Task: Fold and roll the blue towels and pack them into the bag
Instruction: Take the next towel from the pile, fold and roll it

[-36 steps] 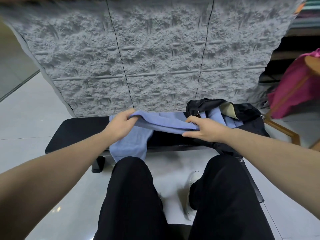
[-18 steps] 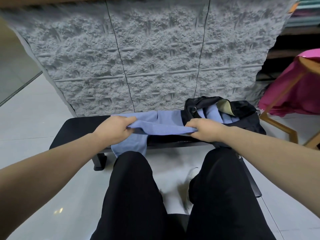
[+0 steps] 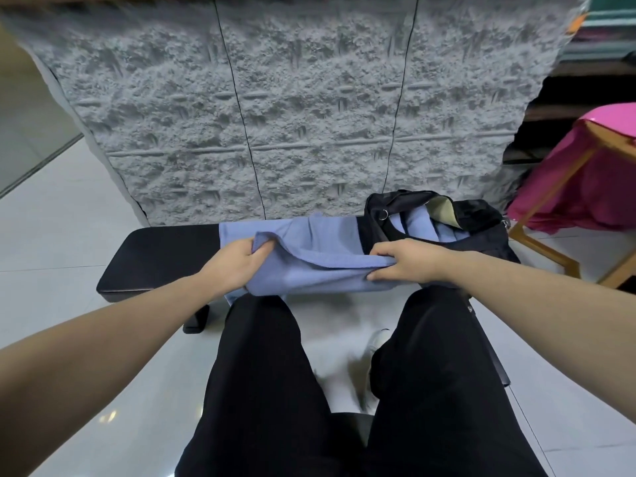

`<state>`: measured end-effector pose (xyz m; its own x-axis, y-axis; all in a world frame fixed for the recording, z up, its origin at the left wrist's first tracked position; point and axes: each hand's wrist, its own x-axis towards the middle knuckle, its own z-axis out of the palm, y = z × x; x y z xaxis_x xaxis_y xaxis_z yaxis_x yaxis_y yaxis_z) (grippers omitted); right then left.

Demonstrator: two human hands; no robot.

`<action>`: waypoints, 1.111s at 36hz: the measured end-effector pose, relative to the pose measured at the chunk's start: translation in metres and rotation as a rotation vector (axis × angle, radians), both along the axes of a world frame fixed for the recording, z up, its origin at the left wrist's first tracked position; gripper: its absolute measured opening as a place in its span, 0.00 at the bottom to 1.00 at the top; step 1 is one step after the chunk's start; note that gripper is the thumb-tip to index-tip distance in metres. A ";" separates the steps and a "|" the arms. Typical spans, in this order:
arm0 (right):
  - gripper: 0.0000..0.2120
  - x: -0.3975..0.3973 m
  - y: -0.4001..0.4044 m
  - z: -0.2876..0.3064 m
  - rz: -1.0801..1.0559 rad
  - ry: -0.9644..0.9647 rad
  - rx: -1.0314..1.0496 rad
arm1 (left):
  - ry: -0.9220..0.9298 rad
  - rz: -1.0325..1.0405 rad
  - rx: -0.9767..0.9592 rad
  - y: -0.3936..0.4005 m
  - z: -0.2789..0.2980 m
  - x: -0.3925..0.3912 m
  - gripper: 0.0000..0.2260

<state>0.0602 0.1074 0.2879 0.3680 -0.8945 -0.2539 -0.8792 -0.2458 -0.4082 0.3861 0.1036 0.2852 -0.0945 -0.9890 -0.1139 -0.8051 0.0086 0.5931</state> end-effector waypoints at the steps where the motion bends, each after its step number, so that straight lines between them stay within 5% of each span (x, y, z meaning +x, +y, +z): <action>1: 0.12 0.001 0.001 0.000 -0.005 -0.012 0.003 | 0.000 -0.006 0.017 0.000 -0.001 0.000 0.24; 7: 0.16 0.004 -0.007 -0.008 -0.054 -0.127 -0.002 | 0.025 0.029 0.084 -0.011 -0.013 -0.001 0.22; 12: 0.03 0.006 -0.022 -0.015 -0.143 -0.116 -0.027 | 0.094 0.080 0.120 -0.025 -0.020 0.001 0.21; 19: 0.04 0.007 -0.054 -0.029 -0.298 -0.207 -0.062 | 0.121 0.130 0.092 -0.056 -0.032 -0.003 0.23; 34: 0.05 0.025 -0.156 -0.076 -0.700 -0.602 -0.049 | 0.542 0.395 -0.033 -0.171 -0.063 -0.016 0.17; 40: 0.07 0.034 -0.207 -0.105 -0.761 -0.659 -0.021 | 0.580 0.471 -0.017 -0.224 -0.091 -0.019 0.17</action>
<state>0.0945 -0.1000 0.1827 -0.2412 -0.9522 -0.1872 -0.4059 0.2742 -0.8718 0.3669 -0.1208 0.1938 0.2991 -0.9408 -0.1593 -0.2838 -0.2471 0.9265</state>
